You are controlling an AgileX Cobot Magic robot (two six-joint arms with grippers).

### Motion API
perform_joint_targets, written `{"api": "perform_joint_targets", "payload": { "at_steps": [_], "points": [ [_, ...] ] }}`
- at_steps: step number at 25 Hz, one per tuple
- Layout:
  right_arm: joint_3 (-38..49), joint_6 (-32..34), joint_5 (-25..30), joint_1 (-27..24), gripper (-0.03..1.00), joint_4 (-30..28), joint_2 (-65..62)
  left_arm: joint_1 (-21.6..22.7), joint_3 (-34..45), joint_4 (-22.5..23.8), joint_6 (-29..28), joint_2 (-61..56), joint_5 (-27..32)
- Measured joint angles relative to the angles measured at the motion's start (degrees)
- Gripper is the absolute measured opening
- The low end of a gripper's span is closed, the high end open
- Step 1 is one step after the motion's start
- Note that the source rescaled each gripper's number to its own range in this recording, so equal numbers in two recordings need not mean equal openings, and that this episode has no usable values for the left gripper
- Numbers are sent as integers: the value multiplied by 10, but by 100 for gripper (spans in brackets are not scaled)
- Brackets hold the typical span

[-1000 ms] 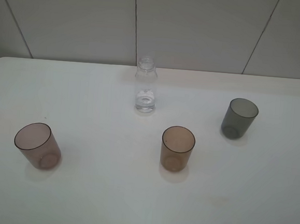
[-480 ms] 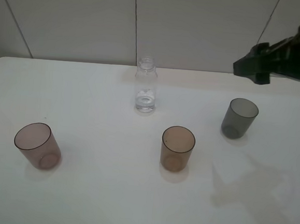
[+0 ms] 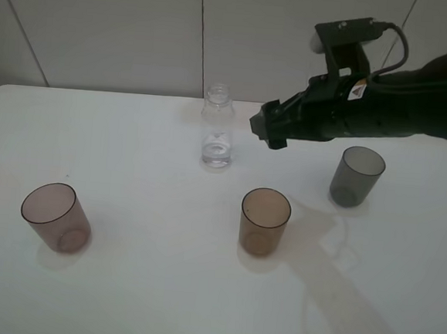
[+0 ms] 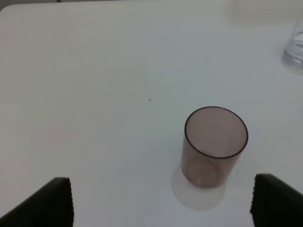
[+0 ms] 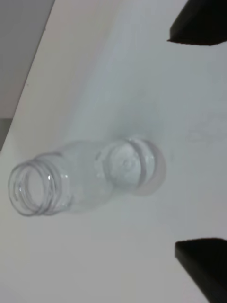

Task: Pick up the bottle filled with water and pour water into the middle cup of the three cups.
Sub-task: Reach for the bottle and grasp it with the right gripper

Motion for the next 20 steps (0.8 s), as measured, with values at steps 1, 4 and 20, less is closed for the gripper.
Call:
{"api": "perform_joint_targets", "payload": {
  "at_steps": [1,4,20],
  "points": [
    [0,0,-15,13,87,3,8,0,0,0,0,0,0],
    [0,-15,-64,46,87,6,36,0,0,0,0,0,0],
    [-51,-86,-213,89,87,116,187,0,0,0,0,0,0]
  ]
}}
